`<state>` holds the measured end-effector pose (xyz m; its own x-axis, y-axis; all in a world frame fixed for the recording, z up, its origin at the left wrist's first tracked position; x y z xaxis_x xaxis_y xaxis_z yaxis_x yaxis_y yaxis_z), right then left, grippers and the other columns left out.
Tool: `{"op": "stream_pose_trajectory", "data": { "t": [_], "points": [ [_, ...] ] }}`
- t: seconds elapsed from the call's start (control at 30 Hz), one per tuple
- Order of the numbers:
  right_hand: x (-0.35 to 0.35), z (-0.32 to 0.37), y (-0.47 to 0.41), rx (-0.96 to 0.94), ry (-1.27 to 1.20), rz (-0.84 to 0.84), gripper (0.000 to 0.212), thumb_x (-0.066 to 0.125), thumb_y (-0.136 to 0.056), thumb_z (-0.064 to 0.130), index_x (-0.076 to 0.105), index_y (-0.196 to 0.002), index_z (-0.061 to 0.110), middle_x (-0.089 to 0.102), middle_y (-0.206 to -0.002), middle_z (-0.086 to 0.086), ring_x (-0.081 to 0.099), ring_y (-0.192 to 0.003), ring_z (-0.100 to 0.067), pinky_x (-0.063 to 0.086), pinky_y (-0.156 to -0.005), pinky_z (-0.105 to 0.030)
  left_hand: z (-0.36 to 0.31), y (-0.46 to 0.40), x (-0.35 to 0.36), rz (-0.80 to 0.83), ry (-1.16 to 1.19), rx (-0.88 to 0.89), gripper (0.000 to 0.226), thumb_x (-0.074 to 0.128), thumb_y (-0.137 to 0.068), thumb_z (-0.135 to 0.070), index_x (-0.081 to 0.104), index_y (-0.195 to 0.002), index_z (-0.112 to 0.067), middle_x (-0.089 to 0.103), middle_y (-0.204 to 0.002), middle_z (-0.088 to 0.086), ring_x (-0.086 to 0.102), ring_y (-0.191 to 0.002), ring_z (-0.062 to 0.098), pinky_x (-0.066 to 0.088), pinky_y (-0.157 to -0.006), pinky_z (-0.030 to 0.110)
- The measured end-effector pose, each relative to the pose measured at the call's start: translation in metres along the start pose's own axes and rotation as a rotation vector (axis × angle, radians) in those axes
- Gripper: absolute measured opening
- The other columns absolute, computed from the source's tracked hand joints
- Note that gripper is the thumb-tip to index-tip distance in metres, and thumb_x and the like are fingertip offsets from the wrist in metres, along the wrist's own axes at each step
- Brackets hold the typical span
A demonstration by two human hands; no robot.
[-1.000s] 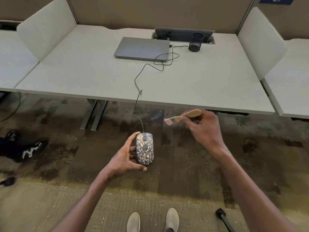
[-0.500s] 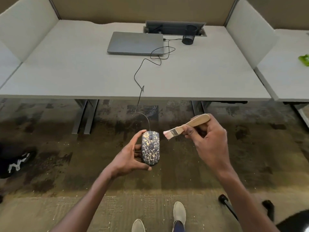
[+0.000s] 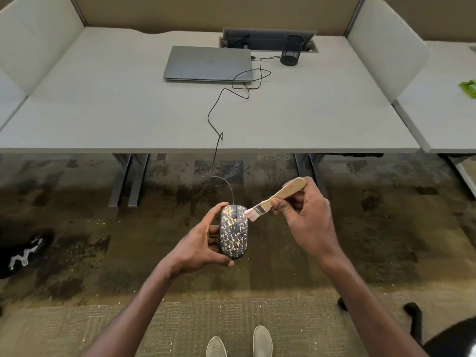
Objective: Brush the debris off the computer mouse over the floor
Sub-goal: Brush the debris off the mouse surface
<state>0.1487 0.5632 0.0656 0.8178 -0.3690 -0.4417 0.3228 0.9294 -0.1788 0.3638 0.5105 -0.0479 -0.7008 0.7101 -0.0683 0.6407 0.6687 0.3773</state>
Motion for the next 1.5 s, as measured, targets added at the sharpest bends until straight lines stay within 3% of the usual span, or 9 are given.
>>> {"op": "stream_pose_trajectory", "data": {
  "t": [0.17,0.37,0.57,0.73,0.87,0.97,1.1,1.3,1.5],
  "points": [
    [0.015,-0.007,-0.012,0.027,0.038,0.049,0.032,0.076,-0.088,0.013,0.051,-0.106,0.023,0.073,-0.09,0.008,0.074,-0.08,-0.006,0.064,-0.068,-0.028,0.006,-0.002,-0.001,-0.009,-0.011,-0.008,0.127,0.091,-0.059,0.01,0.027,-0.142,-0.061,0.069,-0.123,0.002,0.072,-0.11,0.018,0.062,-0.088,0.04],
    [0.034,-0.006,-0.023,-0.01,0.145,0.091,0.035,0.075,-0.089,0.013,0.049,-0.112,0.019,0.074,-0.094,0.0,0.074,-0.079,-0.011,0.064,-0.065,-0.032,0.007,-0.003,-0.007,-0.019,-0.023,-0.011,0.128,0.091,-0.06,0.011,0.024,-0.146,-0.056,0.07,-0.122,0.005,0.073,-0.108,0.019,0.061,-0.089,0.041],
    [0.046,-0.004,-0.029,-0.031,0.199,0.084,0.036,0.076,-0.089,0.013,0.051,-0.115,0.013,0.074,-0.094,0.002,0.073,-0.078,-0.01,0.062,-0.066,-0.023,0.009,-0.004,-0.016,-0.027,-0.022,0.007,0.127,0.092,-0.06,0.007,0.026,-0.139,-0.067,0.07,-0.123,0.005,0.071,-0.11,0.018,0.061,-0.091,0.04],
    [0.043,-0.001,-0.032,-0.033,0.244,-0.015,0.036,0.076,-0.089,0.011,0.051,-0.115,0.01,0.065,-0.087,0.008,0.062,-0.067,0.004,0.053,-0.06,-0.007,0.017,-0.001,-0.021,-0.027,0.001,-0.012,0.13,0.093,-0.059,0.004,0.024,-0.144,-0.064,0.068,-0.126,0.007,0.07,-0.112,0.019,0.06,-0.092,0.042],
    [0.047,0.003,-0.034,-0.014,0.175,-0.012,0.036,0.077,-0.088,0.014,0.049,-0.111,0.017,0.066,-0.086,0.013,0.068,-0.071,0.001,0.057,-0.06,-0.012,0.021,0.0,-0.023,-0.025,0.018,-0.016,0.131,0.094,-0.058,0.003,0.022,-0.147,-0.061,0.067,-0.127,0.007,0.07,-0.113,0.022,0.06,-0.094,0.046],
    [0.055,0.004,-0.033,-0.012,0.17,0.026,0.037,0.076,-0.088,0.015,0.05,-0.113,0.013,0.072,-0.091,0.002,0.074,-0.073,-0.01,0.062,-0.062,-0.021,0.02,0.0,-0.024,-0.022,0.02,-0.004,0.13,0.096,-0.056,-0.003,0.024,-0.145,-0.064,0.068,-0.127,0.006,0.07,-0.114,0.022,0.059,-0.094,0.047],
    [0.055,0.004,-0.035,-0.034,0.226,0.02,0.038,0.076,-0.088,0.014,0.05,-0.115,0.009,0.065,-0.087,0.008,0.067,-0.069,-0.005,0.054,-0.06,-0.007,0.019,0.001,-0.023,-0.012,0.002,0.005,0.13,0.096,-0.055,-0.005,0.024,-0.144,-0.066,0.067,-0.128,0.006,0.069,-0.114,0.024,0.059,-0.094,0.048],
    [0.048,0.006,-0.037,-0.026,0.244,-0.024,0.039,0.077,-0.088,0.013,0.051,-0.117,0.007,0.058,-0.086,0.012,0.058,-0.062,0.008,0.049,-0.054,-0.003,0.02,0.004,-0.019,-0.017,-0.008,0.005,0.132,0.096,-0.056,-0.001,0.022,-0.149,-0.058,0.068,-0.124,0.008,0.071,-0.11,0.023,0.061,-0.09,0.047],
    [0.056,0.01,-0.036,-0.03,0.212,0.03,0.041,0.076,-0.089,0.014,0.051,-0.12,0.007,0.07,-0.093,0.001,0.066,-0.072,-0.005,0.051,-0.058,-0.004,0.015,0.003,-0.014,-0.016,-0.017,0.019,0.131,0.096,-0.056,-0.001,0.024,-0.147,-0.061,0.07,-0.122,0.006,0.071,-0.109,0.023,0.061,-0.09,0.045]
  ]
}}
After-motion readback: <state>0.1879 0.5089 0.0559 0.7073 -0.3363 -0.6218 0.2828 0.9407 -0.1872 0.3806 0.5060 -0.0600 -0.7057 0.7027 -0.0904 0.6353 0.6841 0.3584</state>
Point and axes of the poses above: each hand's wrist, its own y-axis away from the middle knuckle, its own x-axis out of the palm, z = x × y, the point moved 6 cm from there along -y, towards the middle knuckle
